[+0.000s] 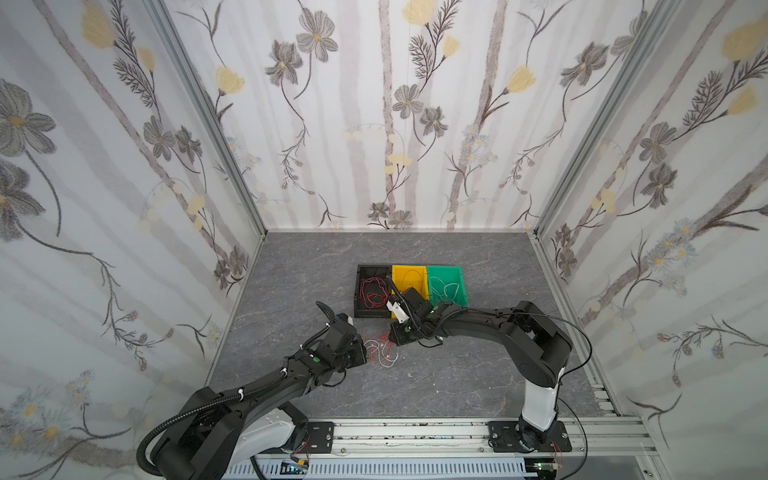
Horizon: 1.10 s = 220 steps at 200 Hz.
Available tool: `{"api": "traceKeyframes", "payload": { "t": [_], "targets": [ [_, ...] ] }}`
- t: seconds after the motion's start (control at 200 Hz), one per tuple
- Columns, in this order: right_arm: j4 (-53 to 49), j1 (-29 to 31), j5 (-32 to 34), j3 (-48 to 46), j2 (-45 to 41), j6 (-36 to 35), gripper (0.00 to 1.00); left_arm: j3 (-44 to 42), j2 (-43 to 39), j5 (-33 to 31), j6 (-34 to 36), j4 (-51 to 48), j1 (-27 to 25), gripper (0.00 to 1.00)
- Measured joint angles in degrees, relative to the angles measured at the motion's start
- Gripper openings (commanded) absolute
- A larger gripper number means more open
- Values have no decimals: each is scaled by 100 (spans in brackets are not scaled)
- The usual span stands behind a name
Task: Untangle the cables
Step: 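Pull the red wire out of the tangle with the right gripper while the left holds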
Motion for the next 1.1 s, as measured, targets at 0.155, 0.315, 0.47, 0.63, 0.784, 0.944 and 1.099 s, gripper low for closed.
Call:
{"api": "traceKeyframes", "payload": {
  "t": [0.155, 0.315, 0.47, 0.63, 0.784, 0.944, 1.099],
  "targets": [
    [-181, 7, 341, -221, -413, -48, 1, -105, -337, -310, -153, -289, 74, 8],
    [-389, -70, 669, -461, -903, -149, 0, -199, -632, -549, -310, -651, 302, 6],
    [-623, -389, 815, -831, -1504, -205, 0, -258, -789, -702, -461, -1021, 573, 4],
    [-732, -1064, 669, -1303, -2247, -240, 0, -256, -802, -841, -560, -1338, 741, 2],
    [-964, -1589, 490, -1650, -2699, -282, 0, -249, -833, -994, -645, -1648, 876, 2],
    [-1204, -2076, 433, -1906, -3034, -284, 0, -234, -973, -1110, -699, -1897, 979, 1],
    [-1449, -2435, 422, -2041, -3412, -280, 0, -166, -1161, -1233, -706, -2190, 1097, 1]
  ]
}}
